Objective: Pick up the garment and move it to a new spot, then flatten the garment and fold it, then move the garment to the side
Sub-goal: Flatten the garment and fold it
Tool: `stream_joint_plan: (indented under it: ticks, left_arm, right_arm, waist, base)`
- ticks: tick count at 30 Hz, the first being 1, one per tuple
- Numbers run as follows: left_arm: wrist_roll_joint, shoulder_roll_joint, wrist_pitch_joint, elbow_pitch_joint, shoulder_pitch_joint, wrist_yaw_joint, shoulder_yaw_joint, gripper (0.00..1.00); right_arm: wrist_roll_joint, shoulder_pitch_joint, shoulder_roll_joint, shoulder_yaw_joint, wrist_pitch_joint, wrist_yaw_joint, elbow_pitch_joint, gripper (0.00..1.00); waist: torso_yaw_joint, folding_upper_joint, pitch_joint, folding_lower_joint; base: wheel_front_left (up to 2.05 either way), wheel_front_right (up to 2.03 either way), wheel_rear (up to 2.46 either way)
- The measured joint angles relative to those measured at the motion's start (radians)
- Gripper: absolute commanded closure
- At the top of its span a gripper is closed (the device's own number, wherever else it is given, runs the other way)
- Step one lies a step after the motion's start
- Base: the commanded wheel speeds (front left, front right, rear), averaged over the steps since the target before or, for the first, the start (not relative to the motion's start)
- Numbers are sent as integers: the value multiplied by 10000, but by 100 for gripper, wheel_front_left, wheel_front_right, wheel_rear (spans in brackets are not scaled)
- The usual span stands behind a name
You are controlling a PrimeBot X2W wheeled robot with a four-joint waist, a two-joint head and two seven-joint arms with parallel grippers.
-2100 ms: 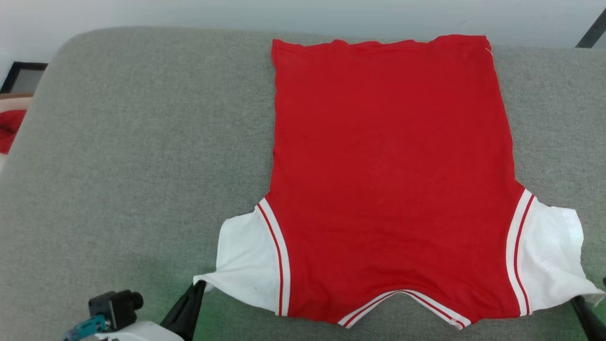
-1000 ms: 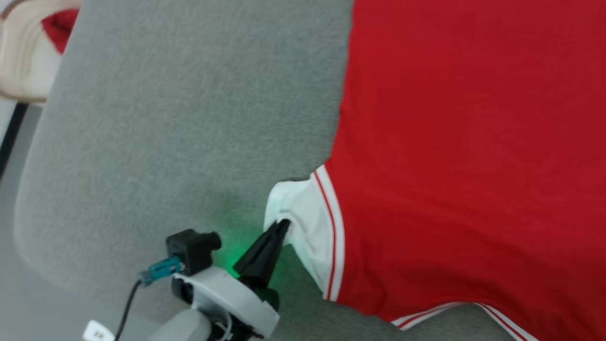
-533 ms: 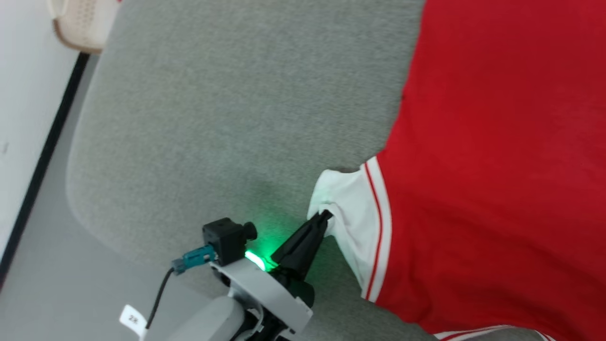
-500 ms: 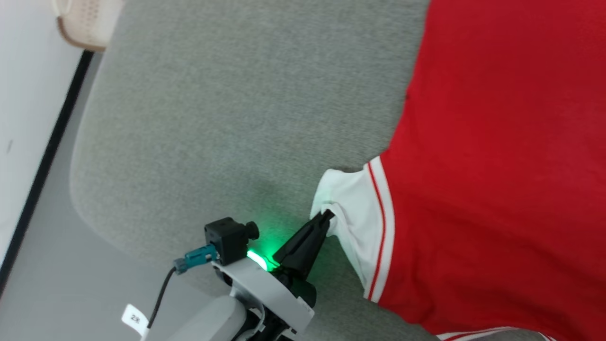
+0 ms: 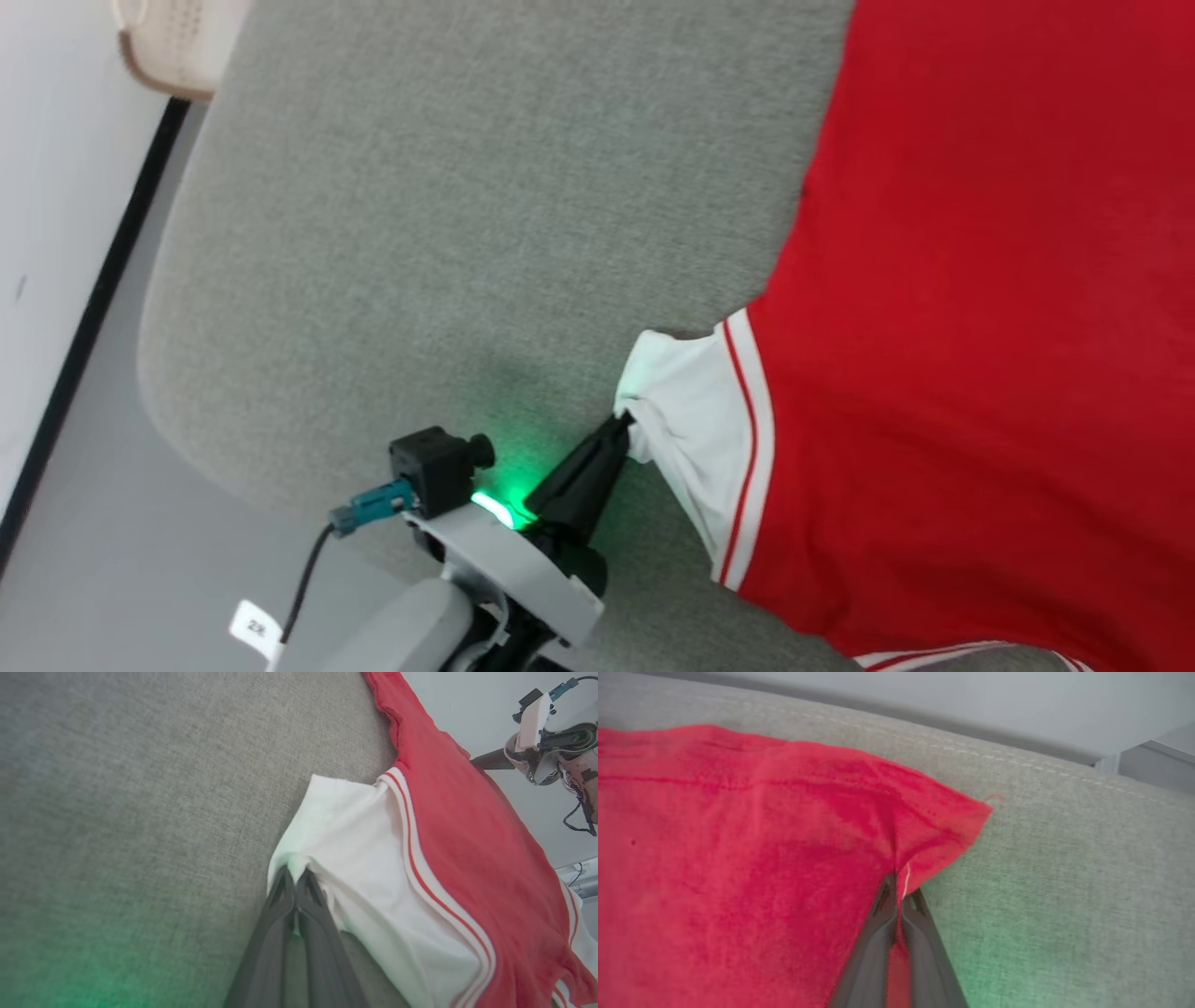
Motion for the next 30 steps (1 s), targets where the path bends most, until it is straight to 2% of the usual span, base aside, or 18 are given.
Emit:
stream_joint_plan:
  ticks: [4,8,10,17,24,30]
  left_arm:
    - [59,242,15,84,123,27,272,100]
    - [69,451,44,61,240,151,399,100]
    - [71,683,61,-19,391,295,518,100]
    - [35,1141,180,-286,739,694,719,100]
    - [-98,1584,336,-761,1250,1070,855,100]
    - [-217,1881,447,-1129,1655,1338,922,100]
  right_arm:
    - [825,688,267,767,178,-13,-675,100]
    - [1513,1228,249,1484,268,-12,-1327,100]
    - [2282,1880,82,2167,299,-8,-2073,100]
    - [3657,3568,-487,2890,203,10,-3762,100]
    - [4614,6018,-905,2476,-19,10,-5526,100]
    - [4775,8385,-690,1325,-140,10,-6654,100]
  waist:
    - [-438,-1,-361,0]
    - [-774,0,-606,0]
    - [-1136,0,-866,0]
    - [-1838,0,-1451,0]
    - [-2563,0,-2173,0]
    - [-3076,0,-2751,0]
  base:
    - [0,0,0]
    - [0,0,0]
    - [0,0,0]
    - [0,0,0]
    - [0,0,0]
    - [0,0,0]
